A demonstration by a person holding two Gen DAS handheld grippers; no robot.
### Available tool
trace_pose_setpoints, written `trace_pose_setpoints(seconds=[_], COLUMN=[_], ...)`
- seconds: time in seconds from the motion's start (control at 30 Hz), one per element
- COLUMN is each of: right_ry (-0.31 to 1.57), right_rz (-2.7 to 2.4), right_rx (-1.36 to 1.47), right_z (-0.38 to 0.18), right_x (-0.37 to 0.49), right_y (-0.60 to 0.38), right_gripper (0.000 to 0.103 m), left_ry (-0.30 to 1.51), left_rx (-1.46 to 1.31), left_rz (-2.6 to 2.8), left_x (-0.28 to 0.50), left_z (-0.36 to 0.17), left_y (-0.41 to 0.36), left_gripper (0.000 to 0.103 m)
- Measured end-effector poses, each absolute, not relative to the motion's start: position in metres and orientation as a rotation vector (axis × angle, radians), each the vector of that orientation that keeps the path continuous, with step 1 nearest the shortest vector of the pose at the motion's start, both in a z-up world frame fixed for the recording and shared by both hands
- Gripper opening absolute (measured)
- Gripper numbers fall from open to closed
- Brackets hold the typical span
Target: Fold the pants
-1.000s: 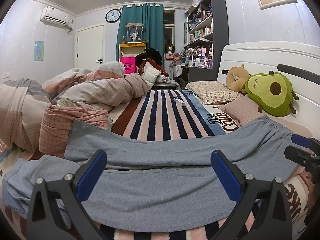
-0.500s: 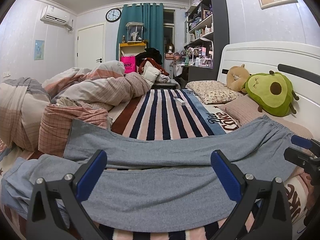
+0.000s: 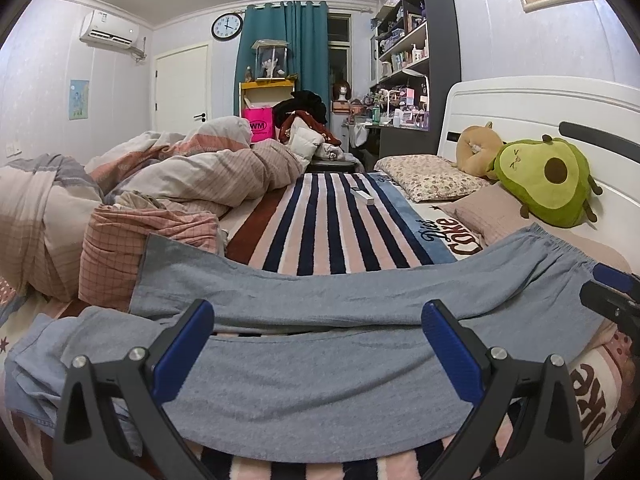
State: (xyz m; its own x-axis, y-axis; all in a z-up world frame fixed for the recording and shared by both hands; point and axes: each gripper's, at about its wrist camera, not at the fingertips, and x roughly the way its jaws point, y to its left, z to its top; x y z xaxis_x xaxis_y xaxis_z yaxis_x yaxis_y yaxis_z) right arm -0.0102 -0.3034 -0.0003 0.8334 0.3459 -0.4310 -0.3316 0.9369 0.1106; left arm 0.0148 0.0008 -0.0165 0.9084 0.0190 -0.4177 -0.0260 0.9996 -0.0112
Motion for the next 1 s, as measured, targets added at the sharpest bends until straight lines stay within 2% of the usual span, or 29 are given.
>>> trace_pose_setpoints(seconds=[0.2, 0.27, 0.4, 0.47, 0.6, 0.67, 0.77, 0.87, 0.97, 1.0], right_ry=[0.519, 0.551, 0.656, 0.716, 0.775, 0.778, 0.793, 0.765, 0.751, 0.752], right_rz=[0.299, 0.253, 0.145, 0.097, 0.046, 0.042, 0.058, 0.101, 0.138, 0.139], right_rx=[0.065, 0.073, 0.141, 0.185, 0.251, 0.282, 0.316, 0.349, 0.388, 0.384], right_z=[-0.015, -0.027, -0.064, -0.086, -0.114, -0.121, -0.128, -0.129, -0.127, -0.124], right_x=[-0.005, -0.004, 0.0, 0.001, -0.003, -0.004, -0.004, -0.004, 0.005, 0.008], right_y=[-0.324, -0.339, -0.379, -0.4, -0.431, -0.442, -0.452, -0.457, -0.459, -0.456], right_gripper=[0.102, 0.095, 0.094, 0.084, 0.079, 0.068, 0.064, 0.049, 0.047, 0.046], left_ry=[0.474, 0.511, 0.624, 0.687, 0.746, 0.761, 0.799, 0.784, 0.765, 0.762], left_rx=[-0.05, -0.081, -0.169, -0.204, -0.304, -0.329, -0.356, -0.382, -0.412, -0.423], left_rz=[0.019, 0.029, 0.071, 0.122, 0.129, 0.123, 0.115, 0.108, 0.077, 0.064], left_x=[0.015, 0.014, 0.014, 0.012, 0.008, 0.006, 0.006, 0.004, 0.01, 0.014], left_z=[-0.029, -0.043, -0.084, -0.108, -0.142, -0.151, -0.162, -0.161, -0.158, -0.155], left_y=[0.023, 0.039, 0.07, 0.083, 0.101, 0.105, 0.111, 0.115, 0.117, 0.117], left_gripper=[0.102, 0.102, 0.102, 0.102, 0.102, 0.102, 0.102, 0.089, 0.078, 0.071])
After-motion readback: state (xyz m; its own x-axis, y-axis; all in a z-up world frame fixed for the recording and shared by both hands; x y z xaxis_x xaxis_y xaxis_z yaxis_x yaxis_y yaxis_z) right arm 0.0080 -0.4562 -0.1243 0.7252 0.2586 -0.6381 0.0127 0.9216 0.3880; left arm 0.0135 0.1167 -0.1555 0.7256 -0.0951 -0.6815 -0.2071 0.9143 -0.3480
